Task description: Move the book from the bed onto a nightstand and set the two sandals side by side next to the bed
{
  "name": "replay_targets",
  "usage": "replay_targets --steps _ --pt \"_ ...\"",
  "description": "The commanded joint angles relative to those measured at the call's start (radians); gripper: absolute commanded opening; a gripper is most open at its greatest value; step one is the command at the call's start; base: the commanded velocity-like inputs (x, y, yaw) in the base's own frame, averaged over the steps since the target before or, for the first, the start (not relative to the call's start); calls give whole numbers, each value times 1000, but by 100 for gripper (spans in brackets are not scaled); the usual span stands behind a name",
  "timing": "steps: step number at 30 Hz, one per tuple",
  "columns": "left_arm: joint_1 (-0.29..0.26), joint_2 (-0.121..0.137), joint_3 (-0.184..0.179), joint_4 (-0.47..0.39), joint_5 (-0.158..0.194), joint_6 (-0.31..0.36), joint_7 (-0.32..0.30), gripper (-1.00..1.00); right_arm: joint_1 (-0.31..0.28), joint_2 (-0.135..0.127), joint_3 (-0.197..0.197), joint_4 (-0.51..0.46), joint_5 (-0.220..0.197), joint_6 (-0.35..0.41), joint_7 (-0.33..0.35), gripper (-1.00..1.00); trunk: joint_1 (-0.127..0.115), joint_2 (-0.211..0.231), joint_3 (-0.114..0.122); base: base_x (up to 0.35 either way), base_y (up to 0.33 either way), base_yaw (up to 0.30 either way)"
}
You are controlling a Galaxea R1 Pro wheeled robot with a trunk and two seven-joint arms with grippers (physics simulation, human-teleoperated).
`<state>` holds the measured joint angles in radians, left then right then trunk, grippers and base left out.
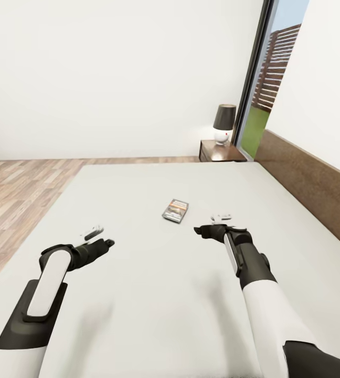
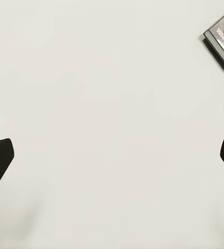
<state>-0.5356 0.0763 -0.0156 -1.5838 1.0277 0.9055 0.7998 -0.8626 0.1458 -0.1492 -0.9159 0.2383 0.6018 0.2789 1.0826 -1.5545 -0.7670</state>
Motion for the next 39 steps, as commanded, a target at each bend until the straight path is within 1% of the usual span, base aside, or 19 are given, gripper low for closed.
replay_targets --steps 1,18,26,34,39 --pt "0 0 -3 -9 10 2 10 100 2 1 -4 -8 11 3 9 100 0 0 -2 0 0 -67" --pt "0 -2 -6 -22 11 4 9 100 9 3 -3 -27 10 9 9 100 0 0 -29 0 0 -28" --pt "0 -1 -5 -22 10 4 9 100 10 8 6 -28 9 11 12 100 0 0 -34 0 0 2" --pt "0 -1 -4 -22 9 4 9 100 10 11 34 -28 5 12 12 100 0 0 -39 0 0 120" --pt "0 -1 -4 -22 9 4 9 100 9 10 37 -26 5 12 10 100 0 0 -44 0 0 173"
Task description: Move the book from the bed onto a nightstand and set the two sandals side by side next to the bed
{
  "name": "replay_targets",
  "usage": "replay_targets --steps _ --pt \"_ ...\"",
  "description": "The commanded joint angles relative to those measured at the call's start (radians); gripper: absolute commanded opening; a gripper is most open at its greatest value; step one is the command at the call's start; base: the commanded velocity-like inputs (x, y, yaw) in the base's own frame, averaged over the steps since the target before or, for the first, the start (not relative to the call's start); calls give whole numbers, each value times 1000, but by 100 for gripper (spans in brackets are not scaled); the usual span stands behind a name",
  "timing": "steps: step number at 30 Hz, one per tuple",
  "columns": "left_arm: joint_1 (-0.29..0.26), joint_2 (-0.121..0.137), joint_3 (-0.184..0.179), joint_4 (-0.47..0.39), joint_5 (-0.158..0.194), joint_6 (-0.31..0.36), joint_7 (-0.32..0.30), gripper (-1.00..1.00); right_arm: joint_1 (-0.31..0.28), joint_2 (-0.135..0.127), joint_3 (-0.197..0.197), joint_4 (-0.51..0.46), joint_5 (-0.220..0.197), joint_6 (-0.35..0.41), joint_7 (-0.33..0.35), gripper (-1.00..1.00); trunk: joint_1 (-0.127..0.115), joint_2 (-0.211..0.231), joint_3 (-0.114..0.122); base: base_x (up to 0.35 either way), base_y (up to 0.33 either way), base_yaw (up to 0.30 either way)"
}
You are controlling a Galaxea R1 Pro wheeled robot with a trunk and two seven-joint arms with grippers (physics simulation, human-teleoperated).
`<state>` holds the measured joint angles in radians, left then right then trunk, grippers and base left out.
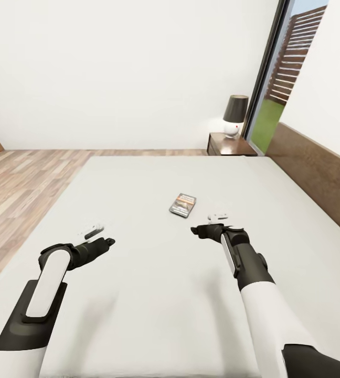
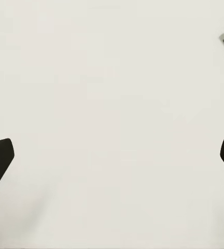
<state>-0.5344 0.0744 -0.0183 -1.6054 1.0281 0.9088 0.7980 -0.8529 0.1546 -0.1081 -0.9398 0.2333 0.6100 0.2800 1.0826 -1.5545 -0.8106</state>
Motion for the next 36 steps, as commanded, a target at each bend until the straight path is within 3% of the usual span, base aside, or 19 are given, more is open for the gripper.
replay_targets --steps 1,25,36 --pt "-1 1 -2 -1 9 1 10 100 -1 1 -4 -1 10 4 9 100 0 0 -2 0 0 156" --pt "-1 1 -2 1 9 1 10 100 0 -2 -4 -4 4 4 6 100 0 0 -20 0 0 47" --pt "-6 0 -3 1 19 10 11 100 -1 -2 -2 -6 3 89 10 100 0 0 -26 0 0 0"
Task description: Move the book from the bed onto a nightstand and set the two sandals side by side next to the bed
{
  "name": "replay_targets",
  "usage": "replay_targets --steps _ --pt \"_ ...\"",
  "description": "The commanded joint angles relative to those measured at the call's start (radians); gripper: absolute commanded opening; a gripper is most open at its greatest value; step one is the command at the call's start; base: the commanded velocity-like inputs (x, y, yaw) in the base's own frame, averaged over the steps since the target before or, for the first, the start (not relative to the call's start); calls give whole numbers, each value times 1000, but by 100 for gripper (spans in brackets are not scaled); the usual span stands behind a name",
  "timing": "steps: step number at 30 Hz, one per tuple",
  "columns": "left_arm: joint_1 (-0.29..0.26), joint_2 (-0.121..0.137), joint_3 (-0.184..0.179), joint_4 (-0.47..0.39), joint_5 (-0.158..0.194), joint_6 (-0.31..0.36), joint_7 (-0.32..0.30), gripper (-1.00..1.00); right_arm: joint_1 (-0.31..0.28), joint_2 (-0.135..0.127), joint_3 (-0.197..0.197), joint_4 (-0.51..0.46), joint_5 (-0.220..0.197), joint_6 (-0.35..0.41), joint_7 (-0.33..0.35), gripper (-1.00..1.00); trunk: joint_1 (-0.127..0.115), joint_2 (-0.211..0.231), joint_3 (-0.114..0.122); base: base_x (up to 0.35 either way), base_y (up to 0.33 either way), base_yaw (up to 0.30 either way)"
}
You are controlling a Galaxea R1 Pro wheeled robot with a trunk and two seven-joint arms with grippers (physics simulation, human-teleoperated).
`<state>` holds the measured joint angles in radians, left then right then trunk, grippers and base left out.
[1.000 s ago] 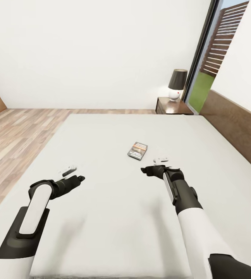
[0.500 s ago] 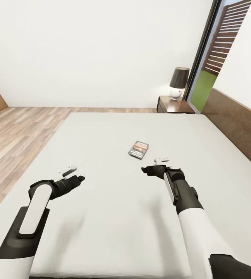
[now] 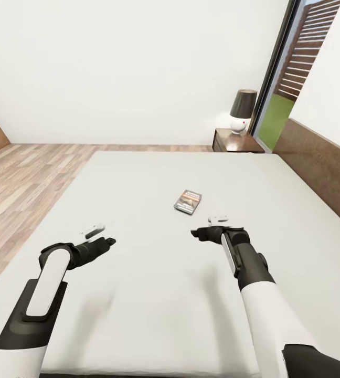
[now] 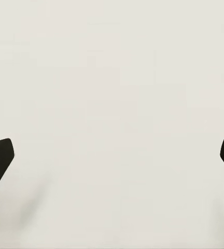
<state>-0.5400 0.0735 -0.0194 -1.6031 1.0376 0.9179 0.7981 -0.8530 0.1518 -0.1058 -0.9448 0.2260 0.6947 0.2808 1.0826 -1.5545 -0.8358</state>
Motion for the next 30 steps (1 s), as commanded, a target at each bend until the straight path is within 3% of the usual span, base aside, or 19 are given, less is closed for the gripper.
replay_targets --steps 1,6,20,30 --pt "-2 1 -1 -1 15 7 11 100 -1 1 -4 -1 10 12 9 100 0 0 -2 0 0 0" --pt "-4 2 -1 0 36 31 13 100 -1 1 -2 -2 11 35 9 100 0 0 -9 0 0 0" --pt "-3 1 -2 -1 41 39 12 100 -1 2 0 -1 12 43 9 100 0 0 -30 0 0 0" --pt "1 2 -2 -1 34 40 14 100 -1 4 1 0 13 42 6 100 -38 70 -15 0 0 0"
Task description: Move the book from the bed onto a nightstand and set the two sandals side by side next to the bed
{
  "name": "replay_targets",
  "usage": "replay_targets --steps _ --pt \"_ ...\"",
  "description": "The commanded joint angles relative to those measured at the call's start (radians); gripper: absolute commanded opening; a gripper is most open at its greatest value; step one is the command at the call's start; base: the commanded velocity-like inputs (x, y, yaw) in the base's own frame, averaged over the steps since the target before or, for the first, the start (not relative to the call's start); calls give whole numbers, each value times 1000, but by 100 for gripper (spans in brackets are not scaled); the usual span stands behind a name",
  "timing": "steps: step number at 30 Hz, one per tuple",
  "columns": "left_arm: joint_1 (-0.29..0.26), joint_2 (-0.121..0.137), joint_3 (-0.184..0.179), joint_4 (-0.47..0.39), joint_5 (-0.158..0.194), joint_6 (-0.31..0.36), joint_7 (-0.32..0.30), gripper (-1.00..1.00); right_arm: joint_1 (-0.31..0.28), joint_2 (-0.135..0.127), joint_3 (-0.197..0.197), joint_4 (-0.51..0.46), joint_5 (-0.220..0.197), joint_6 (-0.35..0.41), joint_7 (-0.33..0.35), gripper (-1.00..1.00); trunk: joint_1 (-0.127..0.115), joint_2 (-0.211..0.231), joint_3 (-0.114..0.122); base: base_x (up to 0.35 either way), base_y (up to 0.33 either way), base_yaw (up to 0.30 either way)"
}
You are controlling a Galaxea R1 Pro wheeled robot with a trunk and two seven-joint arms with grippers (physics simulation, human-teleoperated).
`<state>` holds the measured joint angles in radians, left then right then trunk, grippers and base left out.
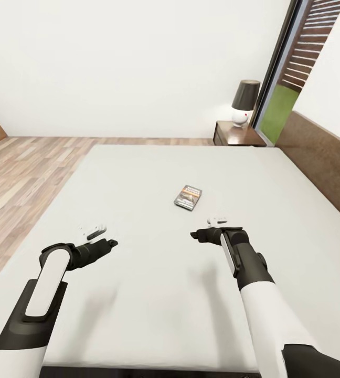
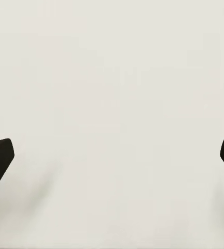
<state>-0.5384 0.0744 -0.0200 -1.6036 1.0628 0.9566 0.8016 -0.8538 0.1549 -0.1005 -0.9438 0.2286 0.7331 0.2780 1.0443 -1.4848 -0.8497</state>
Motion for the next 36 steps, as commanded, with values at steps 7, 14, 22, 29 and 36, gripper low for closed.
replay_targets --steps 7,14,22,29,36 --pt "0 1 -1 -1 6 1 11 100 -1 2 -4 0 13 4 7 100 -27 49 10 0 0 0" --pt "0 2 -1 0 4 1 11 100 -2 2 -4 1 15 5 4 100 -54 98 21 0 0 0" --pt "0 2 -1 1 3 1 11 100 -2 2 -4 2 16 5 3 100 -84 154 34 0 0 0" --pt "0 2 0 2 3 1 11 100 -2 2 -4 3 17 4 3 100 -111 203 45 0 0 0" --pt "0 3 1 2 3 1 11 100 -2 2 -4 4 17 3 3 100 -138 252 56 0 0 0"
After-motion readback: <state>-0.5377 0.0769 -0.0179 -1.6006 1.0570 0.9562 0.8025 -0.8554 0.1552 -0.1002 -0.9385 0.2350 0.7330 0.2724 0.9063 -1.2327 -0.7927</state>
